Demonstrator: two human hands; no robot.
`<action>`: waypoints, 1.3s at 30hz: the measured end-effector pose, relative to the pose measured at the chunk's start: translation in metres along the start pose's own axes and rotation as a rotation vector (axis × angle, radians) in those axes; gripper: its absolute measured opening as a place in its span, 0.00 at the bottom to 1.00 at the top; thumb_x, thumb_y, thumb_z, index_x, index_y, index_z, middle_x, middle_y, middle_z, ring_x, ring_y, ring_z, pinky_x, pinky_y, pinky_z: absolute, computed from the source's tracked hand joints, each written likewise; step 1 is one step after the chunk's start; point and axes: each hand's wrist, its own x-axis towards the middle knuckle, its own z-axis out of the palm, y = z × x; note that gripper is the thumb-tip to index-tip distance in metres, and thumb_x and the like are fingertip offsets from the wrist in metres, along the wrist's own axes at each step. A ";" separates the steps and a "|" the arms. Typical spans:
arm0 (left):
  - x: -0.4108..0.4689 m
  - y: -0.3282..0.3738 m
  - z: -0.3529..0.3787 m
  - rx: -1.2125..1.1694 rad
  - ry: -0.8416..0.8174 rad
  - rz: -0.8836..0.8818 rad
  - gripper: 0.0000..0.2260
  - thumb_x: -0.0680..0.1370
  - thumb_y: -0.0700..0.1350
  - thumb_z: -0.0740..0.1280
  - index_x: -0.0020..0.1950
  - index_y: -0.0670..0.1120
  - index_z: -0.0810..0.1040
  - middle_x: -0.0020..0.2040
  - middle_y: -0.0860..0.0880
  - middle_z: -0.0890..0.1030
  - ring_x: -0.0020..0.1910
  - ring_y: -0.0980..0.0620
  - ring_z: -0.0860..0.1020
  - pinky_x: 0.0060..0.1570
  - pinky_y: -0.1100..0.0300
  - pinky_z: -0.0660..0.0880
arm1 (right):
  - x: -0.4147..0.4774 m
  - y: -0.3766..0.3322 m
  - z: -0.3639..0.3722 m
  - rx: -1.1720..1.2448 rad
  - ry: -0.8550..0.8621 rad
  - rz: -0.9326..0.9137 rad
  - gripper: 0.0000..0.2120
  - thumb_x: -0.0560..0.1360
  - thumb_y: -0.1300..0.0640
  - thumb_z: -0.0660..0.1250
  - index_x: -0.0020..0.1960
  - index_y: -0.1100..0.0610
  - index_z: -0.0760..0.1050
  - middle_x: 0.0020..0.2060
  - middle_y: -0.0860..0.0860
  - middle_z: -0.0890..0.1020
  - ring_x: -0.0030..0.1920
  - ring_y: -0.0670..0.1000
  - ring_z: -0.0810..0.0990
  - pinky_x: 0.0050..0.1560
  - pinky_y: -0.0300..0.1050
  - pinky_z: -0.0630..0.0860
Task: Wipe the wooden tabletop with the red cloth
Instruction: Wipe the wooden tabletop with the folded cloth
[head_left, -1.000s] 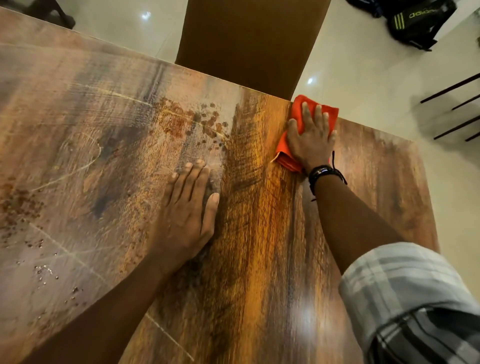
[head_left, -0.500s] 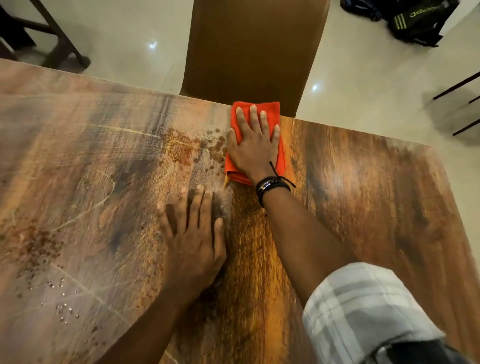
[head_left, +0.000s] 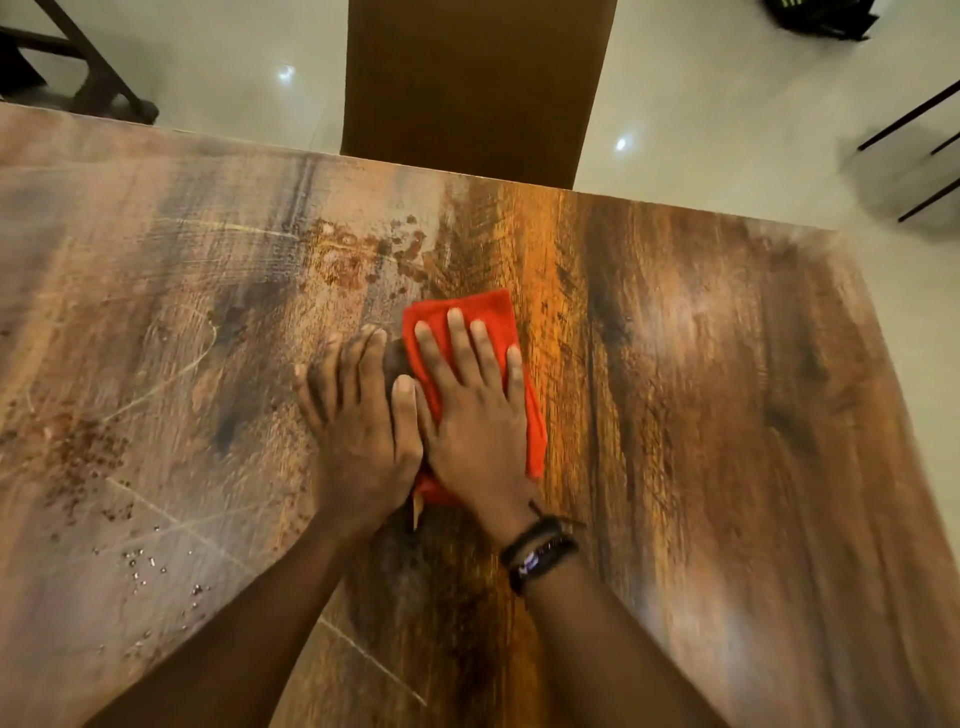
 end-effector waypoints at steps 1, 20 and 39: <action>-0.001 0.000 0.000 -0.017 -0.001 -0.001 0.23 0.82 0.52 0.50 0.74 0.43 0.66 0.74 0.43 0.68 0.76 0.43 0.60 0.75 0.36 0.51 | -0.016 -0.002 0.001 0.001 -0.010 0.008 0.27 0.84 0.41 0.47 0.81 0.43 0.50 0.82 0.47 0.49 0.81 0.49 0.45 0.79 0.58 0.42; 0.004 -0.007 0.007 -0.108 -0.051 0.038 0.23 0.83 0.52 0.49 0.74 0.43 0.68 0.75 0.46 0.69 0.77 0.49 0.60 0.76 0.42 0.54 | 0.218 0.013 -0.006 -0.039 -0.038 0.149 0.28 0.83 0.41 0.50 0.81 0.45 0.51 0.82 0.51 0.51 0.81 0.54 0.45 0.79 0.61 0.39; 0.002 -0.009 -0.005 -0.614 0.106 0.004 0.18 0.83 0.52 0.55 0.62 0.42 0.77 0.61 0.46 0.78 0.63 0.49 0.74 0.65 0.47 0.70 | -0.160 -0.041 0.004 -0.011 -0.039 0.108 0.26 0.84 0.41 0.47 0.81 0.43 0.51 0.82 0.46 0.49 0.81 0.48 0.45 0.79 0.59 0.46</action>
